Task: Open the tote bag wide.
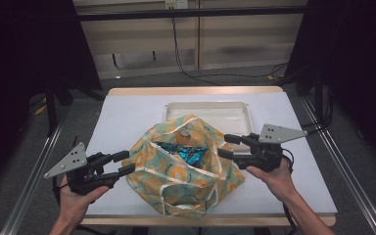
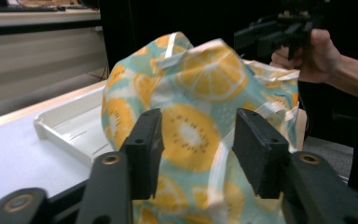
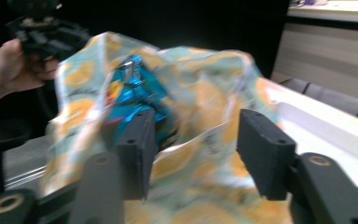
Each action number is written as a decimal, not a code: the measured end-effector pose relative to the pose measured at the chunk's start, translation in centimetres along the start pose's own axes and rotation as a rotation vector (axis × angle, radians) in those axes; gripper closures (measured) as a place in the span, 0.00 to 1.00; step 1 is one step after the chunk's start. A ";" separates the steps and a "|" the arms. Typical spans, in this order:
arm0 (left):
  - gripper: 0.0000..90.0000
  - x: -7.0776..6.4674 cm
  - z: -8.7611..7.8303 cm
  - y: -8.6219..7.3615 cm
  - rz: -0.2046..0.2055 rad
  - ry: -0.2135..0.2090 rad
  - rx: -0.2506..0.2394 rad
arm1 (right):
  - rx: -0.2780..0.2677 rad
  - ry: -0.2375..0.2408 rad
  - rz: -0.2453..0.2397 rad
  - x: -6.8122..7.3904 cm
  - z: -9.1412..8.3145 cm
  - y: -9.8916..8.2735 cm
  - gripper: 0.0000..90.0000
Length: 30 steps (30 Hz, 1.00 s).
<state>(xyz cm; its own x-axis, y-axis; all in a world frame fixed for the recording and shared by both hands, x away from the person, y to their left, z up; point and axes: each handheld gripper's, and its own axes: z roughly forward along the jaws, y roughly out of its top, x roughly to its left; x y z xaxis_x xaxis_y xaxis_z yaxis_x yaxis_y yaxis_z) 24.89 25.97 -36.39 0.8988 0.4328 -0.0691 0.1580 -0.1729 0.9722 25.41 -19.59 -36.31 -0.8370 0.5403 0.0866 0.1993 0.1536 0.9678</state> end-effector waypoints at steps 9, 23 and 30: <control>0.43 -0.5 0.8 0.6 0.022 -0.011 -0.003 | 0.024 0.084 -0.005 2.7 -0.6 -1.7 0.41; 0.47 -1.1 3.5 -0.9 0.058 -0.013 0.095 | 0.085 0.154 -0.003 4.8 -0.1 -3.9 0.36; 0.92 -0.5 4.4 -1.2 0.049 -0.073 0.135 | 0.100 0.148 -0.005 4.8 0.9 -4.2 0.35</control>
<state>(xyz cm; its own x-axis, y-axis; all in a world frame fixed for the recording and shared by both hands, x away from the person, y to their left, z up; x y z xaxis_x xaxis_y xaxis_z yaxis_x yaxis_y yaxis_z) 26.01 22.06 -38.53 0.9334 0.3562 -0.0435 0.1627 -0.3121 0.9360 21.00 -16.88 -40.19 -0.9026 0.4125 0.1232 0.2387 0.2414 0.9406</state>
